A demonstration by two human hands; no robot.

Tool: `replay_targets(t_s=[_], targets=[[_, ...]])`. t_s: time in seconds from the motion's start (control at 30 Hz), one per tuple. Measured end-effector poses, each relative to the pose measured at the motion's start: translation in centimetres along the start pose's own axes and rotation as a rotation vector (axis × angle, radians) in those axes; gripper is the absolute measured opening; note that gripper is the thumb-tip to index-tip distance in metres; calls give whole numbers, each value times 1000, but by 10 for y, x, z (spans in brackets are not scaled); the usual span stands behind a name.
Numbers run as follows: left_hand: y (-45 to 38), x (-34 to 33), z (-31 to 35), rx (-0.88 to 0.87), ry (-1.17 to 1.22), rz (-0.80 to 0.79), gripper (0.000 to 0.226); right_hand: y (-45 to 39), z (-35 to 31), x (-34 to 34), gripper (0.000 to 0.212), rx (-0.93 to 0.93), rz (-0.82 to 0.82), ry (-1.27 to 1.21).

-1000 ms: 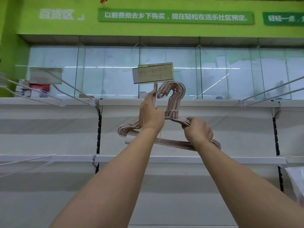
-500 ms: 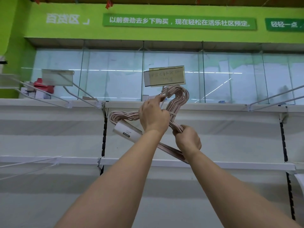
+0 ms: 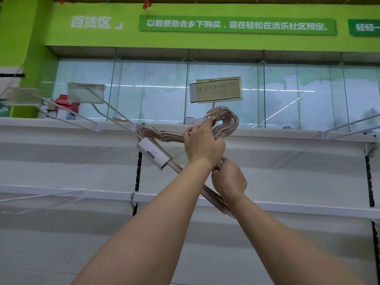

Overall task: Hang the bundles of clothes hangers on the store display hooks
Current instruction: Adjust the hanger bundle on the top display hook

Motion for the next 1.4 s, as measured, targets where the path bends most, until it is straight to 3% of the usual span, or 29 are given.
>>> replay_targets(t_s=[0.13,0.23,0.37,0.47,0.6,0.73,0.83,0.93,1.13,1.3,1.4], targets=[[7,-1,2,7,77,-19,56,-1,-11,1,25,89,-12,94],[8,-2,-1,21,151,-28,49,-5,-4,4,15,109,-27,149],[9,-9,-11,181,228,12,26,-13,18,18,16,117,-64,269],[11,-17,-28,217,-29,54,24,-22,29,34,15,147,-93,333],[14,-28,-42,66,-336,-147,56,-27,41,40,14,179,-179,331],[10,-26,-47,-35,-496,-145,56,-21,40,41,47,245,-164,214],[10,-26,-48,-39,-544,-94,55,-14,32,36,47,351,-87,199],[11,-30,-48,-12,-557,-80,55,-14,28,30,40,404,-109,277],[-4,-42,-46,70,-559,-106,57,-37,31,27,41,334,-193,217],[-8,-59,-52,93,-524,-118,58,-44,39,22,38,258,-114,161],[-14,-63,-58,155,-345,-183,57,-45,46,19,38,264,-108,189]])
Point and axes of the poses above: each hand's wrist, its own y-axis away from the middle knuckle, its own x-axis out of the back of the hand, z = x × y, the point moved 3 cm from there along -y, towards the middle knuckle, and after that the axes turned 14 degrees about x, right-handed, at the moved point
